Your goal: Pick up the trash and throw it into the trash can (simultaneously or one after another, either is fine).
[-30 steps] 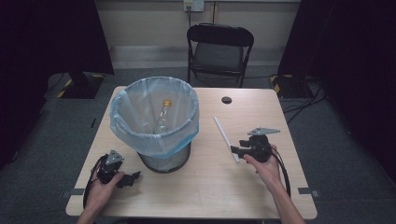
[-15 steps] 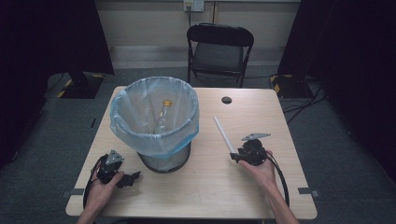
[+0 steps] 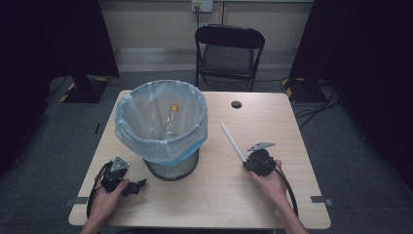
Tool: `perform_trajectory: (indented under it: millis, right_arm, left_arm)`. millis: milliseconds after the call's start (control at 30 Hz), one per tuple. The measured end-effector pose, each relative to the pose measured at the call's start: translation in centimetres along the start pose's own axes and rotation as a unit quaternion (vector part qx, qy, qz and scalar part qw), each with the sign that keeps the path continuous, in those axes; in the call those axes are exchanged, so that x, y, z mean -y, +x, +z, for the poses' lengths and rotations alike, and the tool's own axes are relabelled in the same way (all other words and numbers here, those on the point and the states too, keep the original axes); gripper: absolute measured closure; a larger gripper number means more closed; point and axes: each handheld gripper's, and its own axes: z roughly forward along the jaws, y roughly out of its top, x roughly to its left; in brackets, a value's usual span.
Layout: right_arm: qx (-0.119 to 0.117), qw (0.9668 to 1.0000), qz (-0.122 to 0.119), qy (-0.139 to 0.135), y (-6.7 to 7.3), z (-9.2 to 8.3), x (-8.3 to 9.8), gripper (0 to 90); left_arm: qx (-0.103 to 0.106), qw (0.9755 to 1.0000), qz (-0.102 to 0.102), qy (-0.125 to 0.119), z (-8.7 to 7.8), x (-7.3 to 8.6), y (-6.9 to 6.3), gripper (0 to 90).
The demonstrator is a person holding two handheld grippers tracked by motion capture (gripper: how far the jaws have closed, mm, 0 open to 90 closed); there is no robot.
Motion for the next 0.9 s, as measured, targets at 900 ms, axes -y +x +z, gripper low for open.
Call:
perform_trajectory:
  millis: [900]
  right_arm:
    - [-0.008, 0.9983, 0.044, -0.037, -0.8, -1.0, -0.2, 80.9]
  left_arm:
    - [0.000, 1.0000, 0.000, 0.000, 0.0, 0.0, 0.0, 0.0]
